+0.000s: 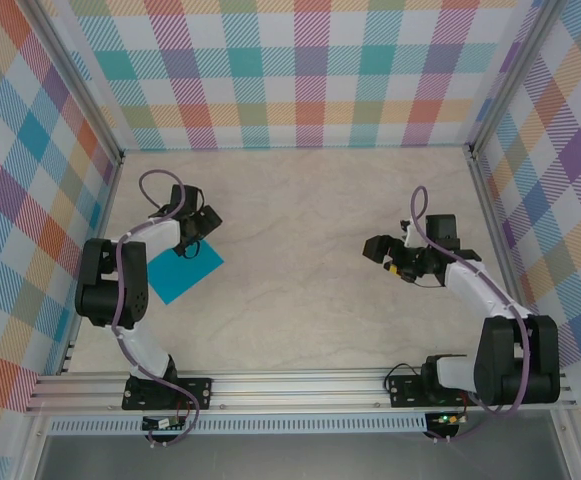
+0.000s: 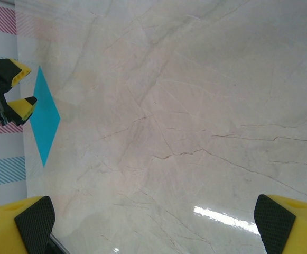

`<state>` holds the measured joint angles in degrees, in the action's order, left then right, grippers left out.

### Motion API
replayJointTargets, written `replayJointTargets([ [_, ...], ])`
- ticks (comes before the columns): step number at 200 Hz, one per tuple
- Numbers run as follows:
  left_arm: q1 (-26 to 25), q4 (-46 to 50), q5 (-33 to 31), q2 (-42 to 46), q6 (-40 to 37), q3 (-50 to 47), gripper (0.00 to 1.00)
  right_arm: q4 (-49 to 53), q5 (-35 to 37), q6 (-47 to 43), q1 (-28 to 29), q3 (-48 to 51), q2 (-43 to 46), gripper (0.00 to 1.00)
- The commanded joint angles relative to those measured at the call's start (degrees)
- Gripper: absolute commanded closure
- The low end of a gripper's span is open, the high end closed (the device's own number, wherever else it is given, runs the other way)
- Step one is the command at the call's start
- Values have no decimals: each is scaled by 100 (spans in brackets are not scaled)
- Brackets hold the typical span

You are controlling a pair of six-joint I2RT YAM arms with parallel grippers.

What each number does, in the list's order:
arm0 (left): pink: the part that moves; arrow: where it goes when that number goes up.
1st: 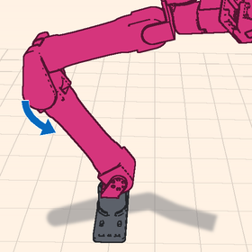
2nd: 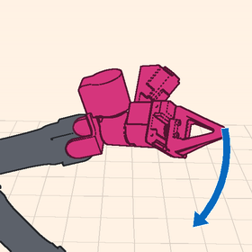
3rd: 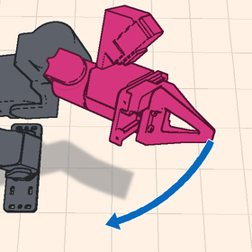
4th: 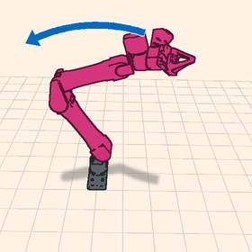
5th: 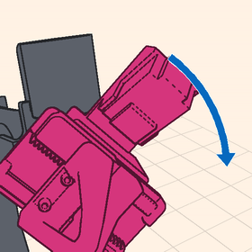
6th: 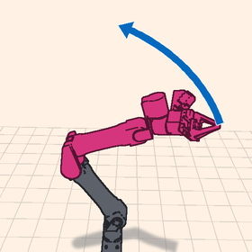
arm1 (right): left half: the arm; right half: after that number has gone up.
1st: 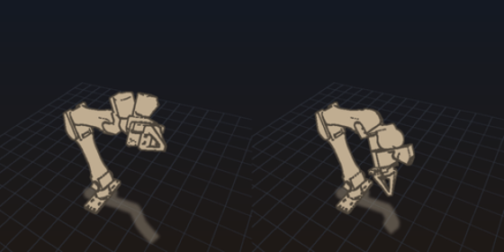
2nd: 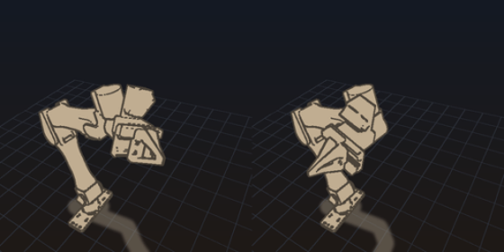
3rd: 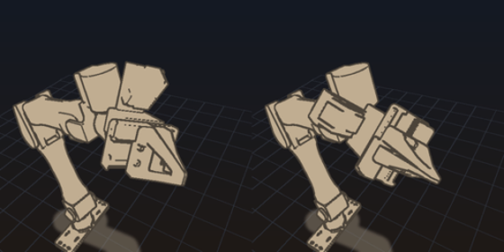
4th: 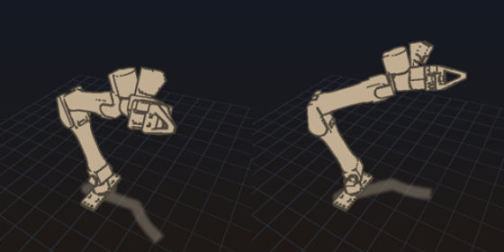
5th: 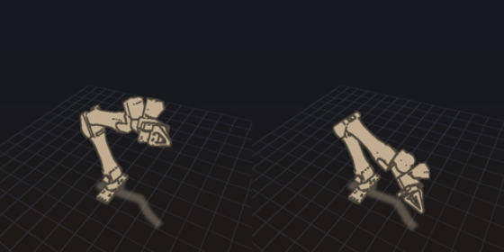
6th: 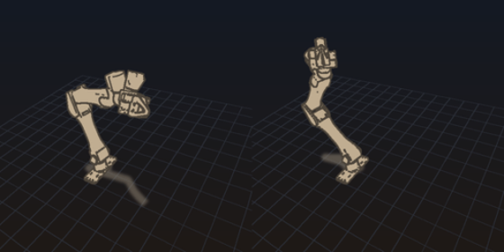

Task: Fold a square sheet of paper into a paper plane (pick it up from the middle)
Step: Move the square sheet of paper to the center of the table.

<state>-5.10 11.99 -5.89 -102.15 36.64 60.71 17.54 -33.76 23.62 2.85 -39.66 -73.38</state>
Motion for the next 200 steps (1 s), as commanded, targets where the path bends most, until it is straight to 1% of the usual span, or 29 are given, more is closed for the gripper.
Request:
replayJointTargets([
  [1, 106, 100, 150, -256, 28, 66, 0, -147, -244, -9, 186, -228, -258, 0],
  [28, 106, -26, 341, -439, 1, -72, 0, -84, -142, -92, 555, -408, -563, 0],
  [63, 102, -307, 640, -469, 26, -412, 0, 49, 65, -159, 783, -586, -802, 0],
  [109, 73, -662, 1515, -298, 158, -813, 1, 62, 141, -137, 822, -607, -875, 0],
  [120, 21, -664, 1604, -260, 198, -903, 2, 56, 151, -114, 830, -610, -883, 0],
  [157, -276, -1004, 1778, -56, 367, -1323, 2, 58, 131, -110, 864, -622, -885, 0],
  [200, -782, -1068, 1797, 144, 431, -1443, 2, 66, 124, -120, 937, -624, -906, 0],
])
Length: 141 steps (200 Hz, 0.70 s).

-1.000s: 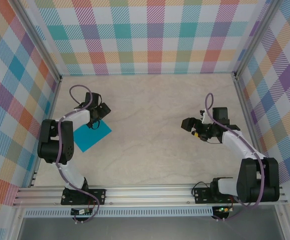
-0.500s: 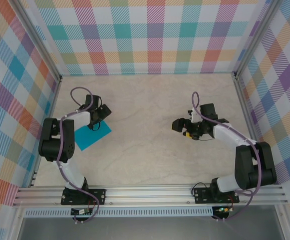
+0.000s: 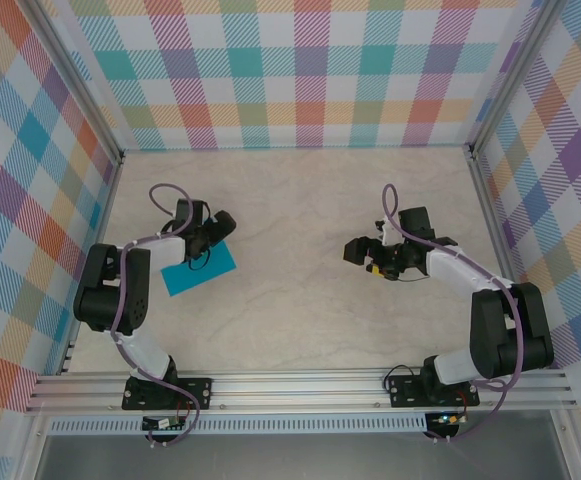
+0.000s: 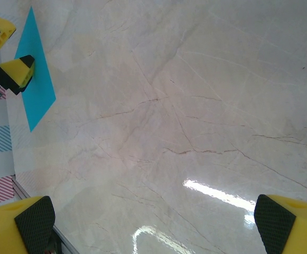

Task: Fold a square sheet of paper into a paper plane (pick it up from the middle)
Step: Move the square sheet of paper to the center of the table.

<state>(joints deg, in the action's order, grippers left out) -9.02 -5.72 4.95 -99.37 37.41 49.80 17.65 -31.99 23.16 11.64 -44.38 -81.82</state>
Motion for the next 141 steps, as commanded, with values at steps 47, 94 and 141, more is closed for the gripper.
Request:
replayJointTargets([
  [47, -752, 833, 750, 90, 395, -362, 2, 47, -53, -63, 100, -173, -106, 0],
  [94, -839, 942, 726, 448, 283, -409, 1, 48, -97, -53, 170, -210, -124, 0],
  [141, -692, 2080, 14, 674, -470, 361, 0, -36, -152, -23, 419, -267, -97, 0],
])
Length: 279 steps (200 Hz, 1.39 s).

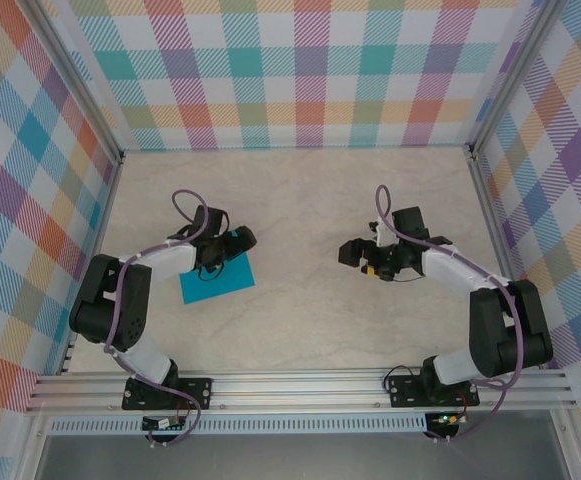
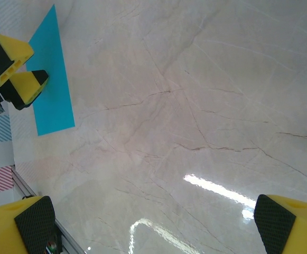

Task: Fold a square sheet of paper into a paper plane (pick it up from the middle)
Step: Move the square sheet of paper to the center of the table.

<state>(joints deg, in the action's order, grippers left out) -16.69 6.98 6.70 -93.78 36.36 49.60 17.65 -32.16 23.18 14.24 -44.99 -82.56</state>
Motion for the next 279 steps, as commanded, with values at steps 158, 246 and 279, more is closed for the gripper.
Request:
replayJointTargets([
  [158, -119, 200, 556, -502, 24, -63, 2, -13, 341, -1, 641, -283, -102, 0],
  [246, -1452, -1041, 598, -288, 1193, -465, 1, -84, 543, 289, 644, -116, -174, 0],
  [279, -1583, -933, 443, -15, 1278, -335, 1, 46, 650, 415, 646, -153, -99, 0],
])
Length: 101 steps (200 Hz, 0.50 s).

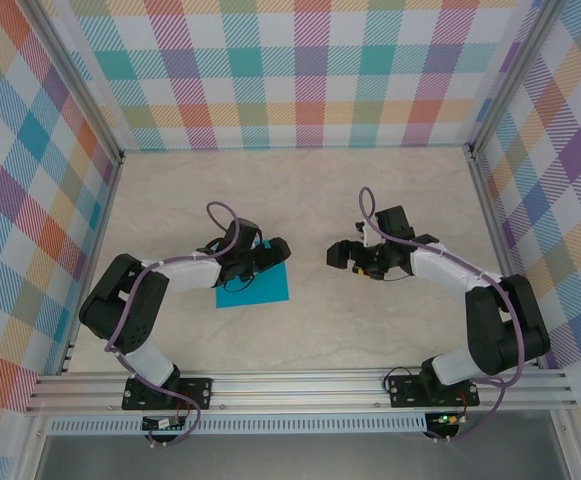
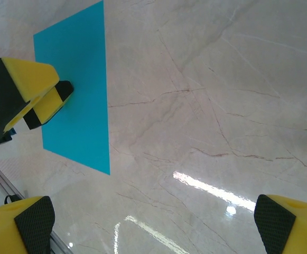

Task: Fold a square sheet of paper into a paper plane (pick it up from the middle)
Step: Move the square sheet of paper to the center of the table.

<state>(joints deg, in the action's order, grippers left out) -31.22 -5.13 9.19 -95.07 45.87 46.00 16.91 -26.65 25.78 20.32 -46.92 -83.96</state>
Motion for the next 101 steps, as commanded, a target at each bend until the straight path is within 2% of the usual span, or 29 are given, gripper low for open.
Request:
replayJointTargets([
  [1, -130, 294, 182, 130, 322, 25, 1, 120, 99, 160, 36, 36, 44, 0],
  [47, 7, 1867, -918, 1131, -338, 436, 0, 80, 88, 716, 274, -235, -71, 0],
  [77, 576, 2979, -1432, 2186, -689, 292, 0, 324, 318, 1014, 952, -1037, -736, 1],
  [101, 920, 3404, -1740, 3130, -927, -13, 0, 585, 638, 1283, 1482, -1791, -1374, 3],
])
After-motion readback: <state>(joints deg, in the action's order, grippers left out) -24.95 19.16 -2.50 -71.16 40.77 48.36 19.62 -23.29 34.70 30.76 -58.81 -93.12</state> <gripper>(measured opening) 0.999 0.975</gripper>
